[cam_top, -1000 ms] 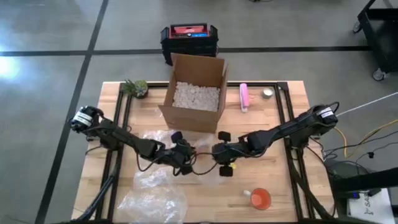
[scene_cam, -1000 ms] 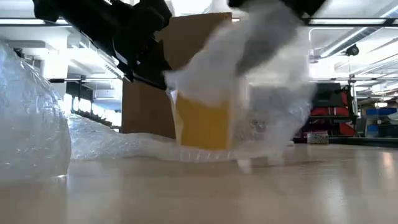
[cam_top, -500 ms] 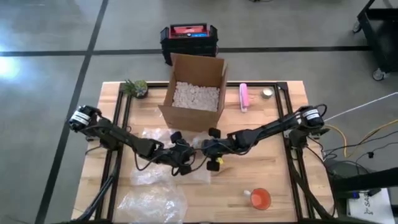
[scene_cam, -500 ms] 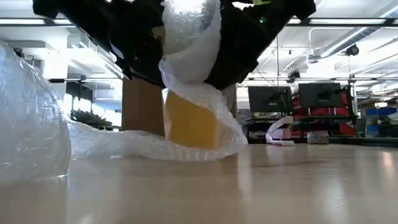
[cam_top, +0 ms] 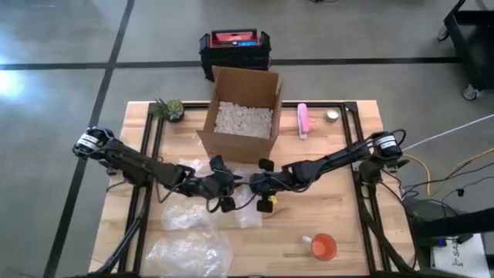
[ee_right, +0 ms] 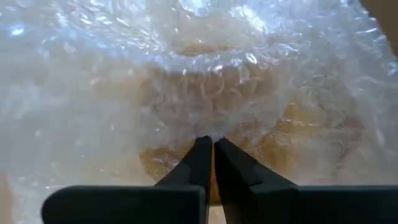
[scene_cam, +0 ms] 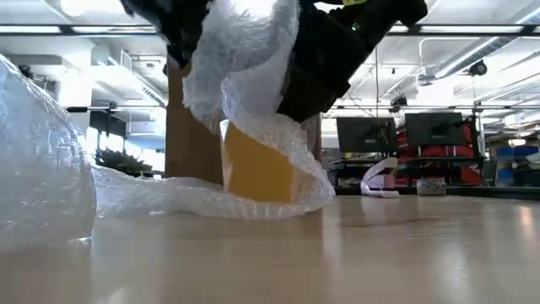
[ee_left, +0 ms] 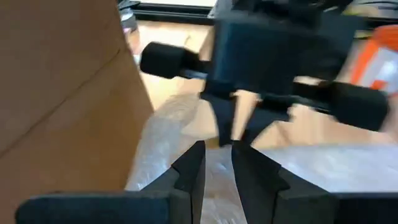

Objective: Wrap mug
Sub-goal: Wrap the yellow mug with transparent bubble wrap

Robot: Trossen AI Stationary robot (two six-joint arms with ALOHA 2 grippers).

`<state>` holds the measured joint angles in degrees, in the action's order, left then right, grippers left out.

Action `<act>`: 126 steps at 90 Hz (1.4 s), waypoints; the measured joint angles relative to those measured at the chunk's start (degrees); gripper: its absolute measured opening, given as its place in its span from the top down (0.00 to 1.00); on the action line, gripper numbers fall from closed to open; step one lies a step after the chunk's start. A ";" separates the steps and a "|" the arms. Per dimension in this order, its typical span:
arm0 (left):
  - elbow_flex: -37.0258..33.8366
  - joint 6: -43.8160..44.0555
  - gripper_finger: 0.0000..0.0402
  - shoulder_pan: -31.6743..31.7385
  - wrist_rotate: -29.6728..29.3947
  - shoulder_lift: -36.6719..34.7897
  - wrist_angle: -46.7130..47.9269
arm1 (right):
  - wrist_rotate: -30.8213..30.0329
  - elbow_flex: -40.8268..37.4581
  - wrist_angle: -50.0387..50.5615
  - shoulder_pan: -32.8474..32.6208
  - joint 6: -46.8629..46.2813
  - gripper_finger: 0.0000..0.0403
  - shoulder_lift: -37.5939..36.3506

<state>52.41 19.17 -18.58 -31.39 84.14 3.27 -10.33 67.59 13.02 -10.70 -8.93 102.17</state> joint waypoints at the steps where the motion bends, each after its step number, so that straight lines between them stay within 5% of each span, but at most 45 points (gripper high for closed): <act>1: -0.07 0.10 0.84 0.18 0.33 0.45 0.04 | -0.01 0.00 -0.01 -0.01 0.00 0.99 0.00; 24: 0.05 1.19 0.89 1.38 3.56 10.19 -4.30 | -0.01 0.79 1.29 -0.02 0.17 0.99 0.00; 43: 0.29 2.86 0.94 1.52 2.84 12.83 -5.03 | 0.06 6.86 12.25 -0.02 2.34 0.99 -2.63; 57: 0.12 2.47 0.95 1.52 2.98 12.17 -4.43 | 0.62 10.10 13.81 -0.02 2.56 0.99 -3.13; 70: 0.03 2.33 0.95 1.52 3.33 11.59 -3.98 | 7.58 8.89 10.35 0.03 2.94 0.99 -0.67; 87: 0.21 2.35 0.95 1.48 3.43 10.44 -3.40 | 1.63 8.42 10.08 0.93 2.16 0.99 3.87; 126: 6.96 3.41 0.95 -2.07 3.98 -0.03 9.44 | 1.23 8.39 10.29 1.60 1.88 0.99 4.66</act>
<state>59.37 22.58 -20.65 -27.41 84.11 12.71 -9.09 75.99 23.31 -9.10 -7.05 106.83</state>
